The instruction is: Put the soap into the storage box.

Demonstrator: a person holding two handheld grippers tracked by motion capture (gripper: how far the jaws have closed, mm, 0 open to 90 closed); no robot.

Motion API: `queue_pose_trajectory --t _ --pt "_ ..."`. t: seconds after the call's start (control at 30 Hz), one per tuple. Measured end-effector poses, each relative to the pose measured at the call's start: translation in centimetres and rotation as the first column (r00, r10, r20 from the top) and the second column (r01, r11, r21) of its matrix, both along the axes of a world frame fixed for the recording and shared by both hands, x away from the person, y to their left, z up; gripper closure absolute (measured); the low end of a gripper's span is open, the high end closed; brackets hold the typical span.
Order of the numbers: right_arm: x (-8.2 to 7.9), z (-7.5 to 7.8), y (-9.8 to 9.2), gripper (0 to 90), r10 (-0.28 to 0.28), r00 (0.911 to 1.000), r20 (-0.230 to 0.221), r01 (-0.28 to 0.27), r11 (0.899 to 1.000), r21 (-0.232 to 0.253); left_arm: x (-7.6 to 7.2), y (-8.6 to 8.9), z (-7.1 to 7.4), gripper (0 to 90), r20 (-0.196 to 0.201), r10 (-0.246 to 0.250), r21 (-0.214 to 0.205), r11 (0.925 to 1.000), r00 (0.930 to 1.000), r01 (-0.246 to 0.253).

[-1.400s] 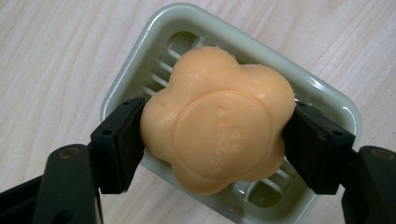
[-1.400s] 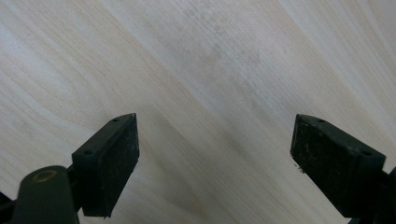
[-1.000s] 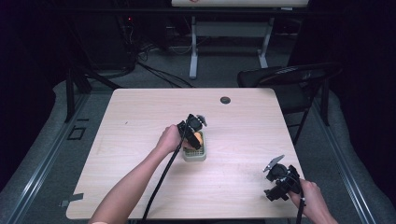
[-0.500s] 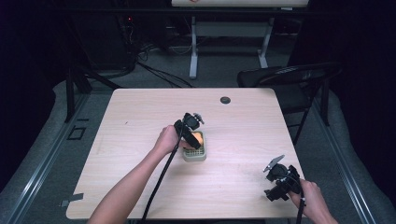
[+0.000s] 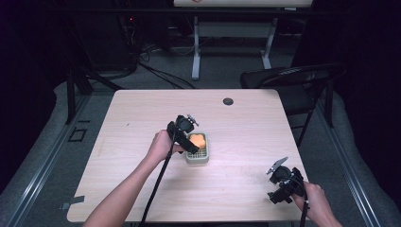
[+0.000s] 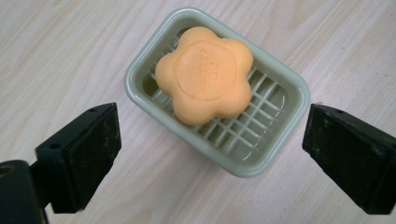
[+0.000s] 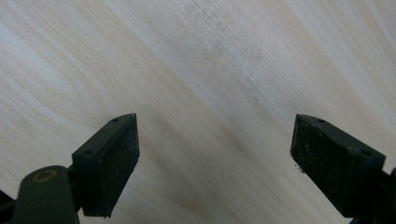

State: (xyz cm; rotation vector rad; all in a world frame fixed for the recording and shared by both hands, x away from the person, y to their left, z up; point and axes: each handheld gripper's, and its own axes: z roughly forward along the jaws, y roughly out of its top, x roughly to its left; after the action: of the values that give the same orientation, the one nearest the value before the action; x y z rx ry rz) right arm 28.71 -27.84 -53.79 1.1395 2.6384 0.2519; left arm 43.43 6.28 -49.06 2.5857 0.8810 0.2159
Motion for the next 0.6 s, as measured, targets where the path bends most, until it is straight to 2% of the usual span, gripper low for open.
queue_pose_trajectory --t 0.03,0.07,0.13,0.2,0.23,0.33,0.37,0.4,0.43,0.47,0.57,0.6 --pt "0.0 0.0 0.0 15.1 0.000 1.0000 0.000 0.000 1.000 0.000 -0.2 0.2 0.2 4.4 0.002 0.011 -0.006 0.9999 0.9999 -0.011" --pt "0.1 0.3 0.0 15.1 0.009 0.9999 -0.007 -0.010 0.999 -0.044 -0.5 0.5 0.3 4.1 0.006 0.013 -0.009 0.9999 0.9999 -0.013" --pt "0.0 0.1 0.0 15.1 0.002 1.0000 -0.006 -0.002 1.000 -0.009 -1.3 1.2 0.8 2.3 0.015 0.020 -0.014 0.9997 0.9997 -0.020" --pt "0.0 0.1 0.1 15.1 0.003 1.0000 -0.007 -0.003 1.000 -0.017 -1.6 1.4 0.9 2.0 0.020 0.020 -0.019 0.9996 0.9996 -0.020" --pt "0.0 0.2 0.1 15.1 0.008 0.9999 -0.010 -0.008 0.999 -0.041 -1.9 1.7 1.1 1.4 0.020 0.020 -0.017 0.9997 0.9996 -0.020" --pt "0.0 0.2 0.1 15.1 0.006 0.9999 -0.009 -0.007 0.999 -0.033 -3.3 2.7 1.6 0.8 0.036 0.011 -0.006 0.9999 0.9993 -0.010" --pt "0.0 0.2 0.1 15.1 0.006 0.9999 -0.009 -0.007 0.999 -0.033 -3.3 2.7 1.6 0.4 0.036 0.011 -0.006 0.9999 0.9993 -0.010" --pt "0.0 0.2 0.1 15.1 0.007 0.9999 -0.010 -0.008 0.999 -0.039 -4.1 3.2 1.7 0.3 0.039 0.006 -0.007 1.0000 0.9992 -0.006" --pt "0.0 0.2 0.1 15.1 0.007 0.9999 -0.010 -0.008 0.999 -0.039 -4.1 3.2 1.7 0.3 0.039 0.006 -0.007 1.0000 0.9992 -0.006" --pt "0.0 0.2 0.1 15.1 0.006 0.9999 -0.009 -0.006 0.999 -0.037 -4.9 3.8 1.7 0.2 0.039 0.007 0.001 1.0000 0.9992 -0.007" --pt "0.0 0.1 0.1 15.1 0.006 0.9999 -0.011 -0.007 0.999 -0.037 -5.8 4.4 1.7 0.2 0.043 0.007 -0.001 1.0000 0.9990 -0.007" --pt "0.1 0.1 0.1 15.1 0.008 0.9999 -0.013 -0.009 0.999 -0.038 -6.6 5.1 1.6 0.2 0.053 0.011 0.003 0.9999 0.9985 -0.011"
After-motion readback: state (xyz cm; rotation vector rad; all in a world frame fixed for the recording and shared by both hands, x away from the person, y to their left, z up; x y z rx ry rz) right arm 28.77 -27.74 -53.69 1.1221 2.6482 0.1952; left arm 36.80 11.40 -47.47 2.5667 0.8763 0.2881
